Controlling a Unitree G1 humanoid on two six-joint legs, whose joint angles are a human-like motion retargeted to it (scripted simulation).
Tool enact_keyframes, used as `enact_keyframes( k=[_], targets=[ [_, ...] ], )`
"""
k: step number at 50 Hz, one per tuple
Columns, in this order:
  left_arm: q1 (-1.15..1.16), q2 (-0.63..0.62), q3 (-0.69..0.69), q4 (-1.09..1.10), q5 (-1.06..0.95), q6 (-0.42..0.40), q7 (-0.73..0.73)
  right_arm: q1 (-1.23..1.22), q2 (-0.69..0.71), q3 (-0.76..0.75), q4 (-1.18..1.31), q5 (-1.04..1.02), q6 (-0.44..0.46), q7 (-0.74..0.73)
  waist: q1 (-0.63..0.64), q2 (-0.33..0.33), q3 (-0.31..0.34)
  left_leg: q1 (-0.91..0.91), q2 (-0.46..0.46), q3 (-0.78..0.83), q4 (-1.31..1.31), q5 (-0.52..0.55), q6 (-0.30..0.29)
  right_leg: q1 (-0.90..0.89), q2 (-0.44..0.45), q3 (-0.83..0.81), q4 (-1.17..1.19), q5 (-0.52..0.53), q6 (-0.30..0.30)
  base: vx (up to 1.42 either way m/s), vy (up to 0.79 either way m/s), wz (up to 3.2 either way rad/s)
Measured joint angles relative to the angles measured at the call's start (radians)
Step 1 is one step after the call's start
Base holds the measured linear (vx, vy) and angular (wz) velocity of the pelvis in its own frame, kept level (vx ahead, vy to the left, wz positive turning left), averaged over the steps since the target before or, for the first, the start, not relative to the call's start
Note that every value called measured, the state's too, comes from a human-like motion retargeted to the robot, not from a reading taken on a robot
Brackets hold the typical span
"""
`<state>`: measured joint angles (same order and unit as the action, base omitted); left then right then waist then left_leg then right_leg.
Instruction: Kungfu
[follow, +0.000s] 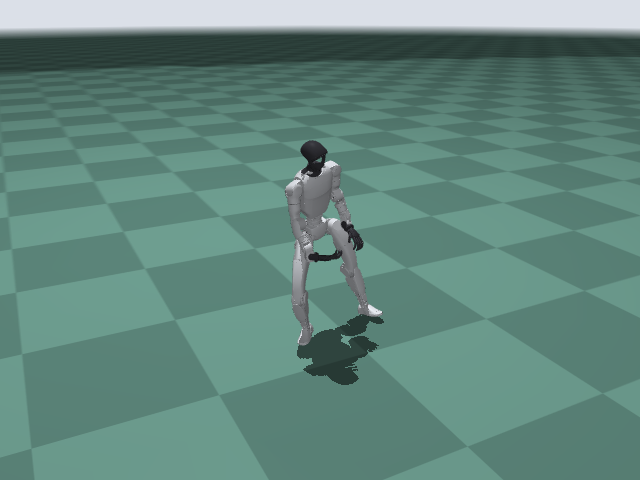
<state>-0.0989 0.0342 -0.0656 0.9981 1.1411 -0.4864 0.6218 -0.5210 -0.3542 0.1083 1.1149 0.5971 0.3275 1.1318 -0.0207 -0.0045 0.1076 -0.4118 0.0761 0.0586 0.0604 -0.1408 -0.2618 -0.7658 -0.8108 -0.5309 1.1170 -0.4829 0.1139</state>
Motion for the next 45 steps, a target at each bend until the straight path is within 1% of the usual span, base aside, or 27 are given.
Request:
enact_keyframes(
  k=[2,5,7,10,12,14,15,17,20,22,23,24,25,27,28,30,32,33,35,36,37,38,40,41,42,43,45],
  targets=[
    [0.014,0.009,0.016,-0.012,0.014,0.013,0.028,0.002,0.064,0.035,0.046,-0.051,-0.006,0.053,0.035,-0.002,0.027,-0.007,-0.015,-0.008,-0.007,0.009,0.0,0.005,-0.023,-0.005,0.013,-0.003,0.008,-0.1,-0.01,0.53],
    [0.026,0.019,0.042,-0.036,0.005,0.015,0.045,0.031,0.148,0.015,0.098,-0.119,-0.053,0.024,0.051,0.006,0.057,-0.014,-0.029,0.011,-0.022,0.027,0.0,0.029,-0.049,-0.022,0.021,0.008,0.023,-0.02,0.05,0.46],
    [0.036,0.03,0.042,-0.042,-0.028,0.022,0.031,0.05,0.189,0.011,0.134,-0.09,-0.044,-0.011,0.045,0.003,0.053,-0.015,-0.033,0.028,-0.036,0.038,0.0,0.044,-0.056,-0.032,0.017,0.018,0.026,0.19,0.09,0.28],
    [0.058,0.05,0.041,-0.054,-0.086,0.052,-0.021,0.077,0.214,0.014,0.153,0.003,-0.018,-0.062,0.026,-0.005,0.026,-0.016,-0.038,0.03,-0.045,0.054,0.0,0.062,-0.054,-0.041,0.005,0.028,0.032,0.31,0.05,0.2],
    [0.072,0.054,0.045,-0.065,-0.118,0.094,-0.048,0.094,0.204,0.007,0.139,0.015,-0.029,-0.105,0.017,-0.013,0.009,-0.028,-0.039,0.043,-0.036,0.064,0.0,0.078,-0.061,-0.053,-0.007,0.036,0.036,0.39,0.08,0.33],
    [0.082,0.05,0.046,-0.08,-0.158,0.143,-0.066,0.104,0.178,0.012,0.107,0.002,-0.067,-0.154,0.031,-0.023,-0.002,-0.052,-0.029,0.068,-0.014,0.083,0.0,0.105,-0.059,-0.078,-0.03,0.046,0.036,0.34,0.02,0.36],
    [0.086,0.044,0.047,-0.089,-0.183,0.167,-0.073,0.109,0.162,0.017,0.086,-0.009,-0.095,-0.183,0.046,-0.026,-0.007,-0.067,-0.019,0.081,0.002,0.094,0.0,0.121,-0.053,-0.096,-0.046,0.053,0.035,0.31,-0.03,0.36],
    [0.103,0.02,0.057,-0.1,-0.242,0.187,-0.084,0.113,0.127,0.033,0.041,-0.025,-0.151,-0.236,0.086,-0.033,-0.014,-0.097,0.004,0.133,0.04,0.135,0.0,0.155,-0.042,-0.13,-0.083,0.073,0.033,0.33,-0.05,0.38],
    [0.148,-0.015,0.09,-0.115,-0.35,0.17,-0.12,0.106,0.081,0.077,-0.036,-0.028,-0.21,-0.269,0.154,-0.041,-0.03,-0.134,0.073,0.251,0.105,0.225,0.0,0.222,-0.001,-0.193,-0.15,0.098,0.025,0.49,-0.18,0.28],
    [0.192,-0.023,0.129,-0.121,-0.433,0.147,-0.15,0.095,0.063,0.12,-0.099,-0.025,-0.208,-0.244,0.207,-0.037,-0.045,-0.144,0.148,0.316,0.162,0.262,0.0,0.286,0.072,-0.232,-0.219,0.12,0.022,0.67,-0.3,-0.16],
    [0.216,-0.021,0.151,-0.124,-0.476,0.136,-0.162,0.087,0.059,0.14,-0.133,-0.028,-0.201,-0.225,0.239,-0.029,-0.049,-0.146,0.2,0.333,0.203,0.263,0.001,0.329,0.127,-0.251,-0.261,0.131,0.019,0.68,-0.27,-0.31],
    [0.237,-0.019,0.173,-0.127,-0.518,0.123,-0.168,0.077,0.053,0.156,-0.168,-0.033,-0.196,-0.205,0.262,-0.022,-0.053,-0.16,0.227,0.34,0.248,0.247,0.04,0.367,0.162,-0.27,-0.308,0.157,0.019,0.64,-0.14,-0.14],
    [0.258,-0.018,0.195,-0.13,-0.561,0.111,-0.173,0.065,0.046,0.171,-0.203,-0.04,-0.192,-0.186,0.282,-0.016,-0.058,-0.181,0.241,0.341,0.295,0.222,0.1,0.402,0.186,-0.287,-0.359,0.19,0.022,0.71,0.15,0.14],
    [0.296,-0.021,0.252,-0.132,-0.638,0.092,-0.179,0.038,0.039,0.195,-0.269,-0.052,-0.197,-0.159,0.324,-0.001,-0.07,-0.193,0.255,0.302,0.34,0.192,0.104,0.462,0.229,-0.303,-0.435,0.248,0.034,0.89,0.41,0.14],
    [0.314,-0.025,0.284,-0.131,-0.675,0.084,-0.187,0.024,0.04,0.206,-0.298,-0.058,-0.203,-0.15,0.348,0.005,-0.075,-0.191,0.249,0.271,0.353,0.165,0.095,0.491,0.248,-0.306,-0.472,0.277,0.041,0.92,0.45,0.05],
    [0.348,-0.035,0.346,-0.132,-0.741,0.073,-0.205,-0.002,0.05,0.23,-0.346,-0.061,-0.218,-0.137,0.395,0.007,-0.087,-0.167,0.23,0.246,0.364,0.104,0.11,0.55,0.269,-0.309,-0.548,0.345,0.061,0.88,0.4,0.09],
    [0.371,-0.04,0.412,-0.136,-0.806,0.058,-0.233,-0.025,0.066,0.25,-0.385,-0.056,-0.229,-0.127,0.422,0.006,-0.107,-0.154,0.2,0.226,0.381,0.058,0.127,0.622,0.287,-0.317,-0.633,0.436,0.11,0.97,0.49,0.47],
    [0.375,-0.036,0.446,-0.14,-0.838,0.047,-0.256,-0.038,0.074,0.261,-0.403,-0.052,-0.237,-0.125,0.425,0.011,-0.123,-0.164,0.191,0.205,0.4,0.04,0.135,0.662,0.307,-0.33,-0.681,0.492,0.138,0.87,0.44,0.68],
    [0.369,-0.017,0.517,-0.158,-0.902,0.029,-0.302,-0.072,0.094,0.286,-0.432,-0.044,-0.26,-0.137,0.441,0.03,-0.17,-0.204,0.209,0.166,0.425,0.026,0.146,0.7,0.387,-0.348,-0.784,0.637,0.148,0.66,0.31,0.63],
    [0.363,-0.004,0.542,-0.173,-0.92,0.022,-0.322,-0.087,0.094,0.296,-0.445,-0.037,-0.274,-0.148,0.449,0.032,-0.192,-0.21,0.197,0.153,0.434,0.012,0.161,0.721,0.402,-0.344,-0.821,0.715,0.148,0.83,0.49,0.9],
    [0.357,0.015,0.564,-0.189,-0.939,0.014,-0.349,-0.101,0.091,0.305,-0.461,-0.029,-0.291,-0.16,0.446,0.034,-0.208,-0.208,0.168,0.135,0.445,-0.006,0.181,0.757,0.406,-0.334,-0.854,0.788,0.148,1.06,0.66,1.64],
    [0.352,0.048,0.578,-0.207,-0.959,0.006,-0.388,-0.112,0.08,0.312,-0.482,-0.019,-0.314,-0.174,0.422,0.034,-0.211,-0.19,0.108,0.108,0.462,-0.033,0.208,0.82,0.389,-0.314,-0.878,0.851,0.148,0.99,0.56,2.15],
    [0.32,0.133,0.597,-0.242,-1.013,0.0,-0.483,-0.131,0.054,0.319,-0.538,-0.01,-0.371,-0.205,0.379,0.028,-0.207,-0.154,0.013,0.057,0.472,-0.054,0.248,0.879,0.399,-0.168,-0.887,0.928,0.092,0.87,0.39,2.27],
    [0.288,0.189,0.59,-0.257,-1.053,0.008,-0.55,-0.136,0.034,0.312,-0.574,-0.011,-0.406,-0.225,0.364,0.021,-0.209,-0.142,-0.025,0.035,0.468,-0.053,0.268,0.865,0.431,-0.016,-0.853,0.889,0.108,0.77,0.25,2.05],
    [0.251,0.244,0.577,-0.27,-1.095,0.021,-0.621,-0.139,0.012,0.301,-0.61,-0.012,-0.444,-0.248,0.346,0.019,-0.212,-0.131,-0.058,0.003,0.462,-0.051,0.284,0.848,0.484,0.13,-0.814,0.836,0.124,0.74,0.17,2.11],
    [0.204,0.299,0.553,-0.28,-1.143,0.042,-0.701,-0.137,-0.011,0.283,-0.646,-0.016,-0.485,-0.278,0.321,0.03,-0.219,-0.12,-0.078,-0.044,0.454,-0.044,0.294,0.827,0.575,0.263,-0.767,0.753,0.142,0.68,0.03,2.29],
    [0.089,0.387,0.487,-0.289,-1.249,0.109,-0.874,-0.12,-0.049,0.239,-0.715,-0.025,-0.573,-0.358,0.253,0.065,-0.222,-0.098,-0.094,-0.165,0.46,-0.042,0.288,0.78,0.777,0.387,-0.663,0.614,0.148,0.57,-0.13,2.42]
  ],
)
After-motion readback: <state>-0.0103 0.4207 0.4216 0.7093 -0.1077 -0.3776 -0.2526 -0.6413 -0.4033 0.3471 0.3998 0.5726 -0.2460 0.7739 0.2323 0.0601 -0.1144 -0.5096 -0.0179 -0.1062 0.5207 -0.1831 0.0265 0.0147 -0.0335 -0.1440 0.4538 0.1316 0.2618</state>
